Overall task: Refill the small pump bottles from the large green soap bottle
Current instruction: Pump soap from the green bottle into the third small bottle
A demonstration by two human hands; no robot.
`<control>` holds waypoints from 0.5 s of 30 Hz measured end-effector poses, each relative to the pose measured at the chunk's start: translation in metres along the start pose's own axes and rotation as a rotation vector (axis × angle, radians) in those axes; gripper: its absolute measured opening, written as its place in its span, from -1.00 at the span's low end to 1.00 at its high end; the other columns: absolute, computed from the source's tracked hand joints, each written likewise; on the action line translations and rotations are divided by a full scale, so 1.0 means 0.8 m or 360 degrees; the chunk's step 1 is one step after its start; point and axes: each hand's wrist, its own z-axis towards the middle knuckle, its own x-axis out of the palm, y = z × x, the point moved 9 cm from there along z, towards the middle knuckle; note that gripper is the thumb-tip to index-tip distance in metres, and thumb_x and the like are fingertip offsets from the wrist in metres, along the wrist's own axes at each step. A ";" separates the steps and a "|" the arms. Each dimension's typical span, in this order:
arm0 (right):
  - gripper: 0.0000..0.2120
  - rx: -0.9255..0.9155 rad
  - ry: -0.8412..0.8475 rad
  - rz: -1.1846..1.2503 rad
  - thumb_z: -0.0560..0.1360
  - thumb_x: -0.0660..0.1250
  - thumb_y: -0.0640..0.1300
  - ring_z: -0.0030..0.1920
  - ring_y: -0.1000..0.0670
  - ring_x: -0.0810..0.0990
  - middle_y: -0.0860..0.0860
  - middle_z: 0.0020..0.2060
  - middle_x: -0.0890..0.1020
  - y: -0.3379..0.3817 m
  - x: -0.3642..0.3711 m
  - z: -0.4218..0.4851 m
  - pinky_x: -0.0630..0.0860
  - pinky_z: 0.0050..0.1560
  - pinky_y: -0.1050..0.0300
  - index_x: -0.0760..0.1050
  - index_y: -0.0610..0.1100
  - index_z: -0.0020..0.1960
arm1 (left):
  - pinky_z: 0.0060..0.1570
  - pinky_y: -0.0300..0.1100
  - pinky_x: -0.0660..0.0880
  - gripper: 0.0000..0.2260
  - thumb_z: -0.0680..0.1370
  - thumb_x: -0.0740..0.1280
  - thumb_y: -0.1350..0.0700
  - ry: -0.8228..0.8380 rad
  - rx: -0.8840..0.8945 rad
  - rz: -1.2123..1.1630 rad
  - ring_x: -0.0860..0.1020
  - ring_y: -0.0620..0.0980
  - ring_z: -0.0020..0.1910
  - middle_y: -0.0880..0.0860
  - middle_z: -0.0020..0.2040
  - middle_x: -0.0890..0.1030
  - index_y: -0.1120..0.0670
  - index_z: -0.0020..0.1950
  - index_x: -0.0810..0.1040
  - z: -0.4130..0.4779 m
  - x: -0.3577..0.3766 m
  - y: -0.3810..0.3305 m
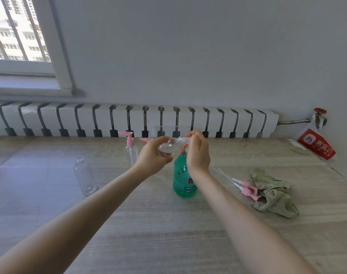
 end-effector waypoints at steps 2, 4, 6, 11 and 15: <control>-0.76 0.0004 0.0005 0.0001 0.43 -0.07 0.00 -0.40 0.05 0.48 0.02 -0.42 0.48 0.001 0.000 -0.001 0.38 -0.35 0.17 0.35 -0.01 -0.21 | -0.27 -0.56 0.40 -0.52 0.47 0.40 0.28 0.0002 0.0008 0.0001 0.44 -0.35 -0.20 0.05 0.33 0.47 0.09 0.36 0.42 0.000 0.000 0.002; -0.75 0.0024 0.0003 -0.0004 0.42 -0.08 0.01 -0.40 0.05 0.47 0.02 -0.42 0.48 0.000 0.000 -0.002 0.37 -0.35 0.17 0.35 -0.01 -0.19 | -0.20 -0.47 0.43 -0.51 0.46 0.41 0.28 0.0007 0.0002 -0.0025 0.50 -0.29 -0.19 0.05 0.33 0.47 0.09 0.37 0.42 0.001 0.000 0.004; -0.76 0.0052 0.0001 -0.0021 0.42 -0.08 0.02 -0.40 0.07 0.46 0.03 -0.42 0.48 0.000 0.001 -0.002 0.36 -0.34 0.19 0.34 0.01 -0.19 | -0.07 -0.35 0.43 -0.50 0.46 0.42 0.27 0.0011 -0.0015 -0.0041 0.54 -0.23 -0.16 0.05 0.32 0.48 0.08 0.38 0.41 0.000 -0.001 0.004; -0.70 0.0120 0.0012 -0.0069 0.59 -0.05 0.06 -0.37 0.09 0.44 0.03 -0.41 0.49 -0.002 -0.001 -0.003 0.31 -0.29 0.19 0.36 -0.07 -0.10 | -0.14 -0.43 0.45 -0.54 0.47 0.40 0.30 0.0021 0.0008 -0.0115 0.55 -0.22 -0.14 0.00 0.29 0.49 0.07 0.34 0.43 -0.003 -0.003 -0.004; -0.68 0.0165 0.0003 -0.0144 0.64 -0.04 0.09 -0.29 0.14 0.45 0.03 -0.33 0.52 -0.004 -0.003 -0.003 0.27 -0.30 0.20 0.38 -0.07 0.00 | -0.03 -0.33 0.43 -0.54 0.47 0.40 0.29 0.0009 0.0000 -0.0129 0.54 -0.22 -0.12 -0.02 0.25 0.51 0.07 0.34 0.43 -0.002 -0.006 -0.010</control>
